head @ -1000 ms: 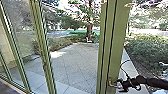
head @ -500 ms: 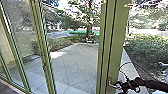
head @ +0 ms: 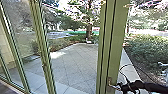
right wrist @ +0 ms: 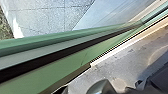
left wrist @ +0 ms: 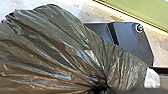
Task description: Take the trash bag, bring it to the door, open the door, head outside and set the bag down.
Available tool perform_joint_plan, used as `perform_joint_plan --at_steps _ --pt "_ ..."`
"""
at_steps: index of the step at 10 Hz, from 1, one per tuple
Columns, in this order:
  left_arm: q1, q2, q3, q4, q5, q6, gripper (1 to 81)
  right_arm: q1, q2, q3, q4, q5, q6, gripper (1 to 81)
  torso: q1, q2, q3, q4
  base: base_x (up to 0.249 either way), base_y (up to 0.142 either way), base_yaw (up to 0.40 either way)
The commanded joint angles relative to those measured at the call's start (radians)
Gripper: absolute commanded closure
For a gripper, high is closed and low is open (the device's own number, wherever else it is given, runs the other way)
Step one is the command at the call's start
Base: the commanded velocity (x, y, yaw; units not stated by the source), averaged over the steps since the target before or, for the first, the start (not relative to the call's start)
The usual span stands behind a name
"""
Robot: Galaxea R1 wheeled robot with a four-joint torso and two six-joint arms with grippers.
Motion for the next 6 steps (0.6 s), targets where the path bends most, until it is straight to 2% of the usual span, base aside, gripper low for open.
perform_joint_plan --at_steps 1,3,6 --pt "-0.046 0.001 0.002 -0.003 0.057 0.005 81.1 0.057 0.079 -0.004 -0.013 -0.050 0.036 1.0 0.000 0.000 0.000 0.000 0.000 0.000 0.000" --pt "-0.044 0.006 0.002 -0.003 0.057 0.005 81.1 0.012 0.119 -0.013 -0.050 -0.053 0.037 1.0 0.000 0.000 0.000 -0.001 0.000 0.000 0.000" --pt "-0.042 0.009 0.002 -0.003 0.057 0.005 81.1 0.005 0.140 -0.027 -0.082 -0.059 0.035 1.0 0.000 0.000 0.000 -0.001 0.000 0.000 0.000"
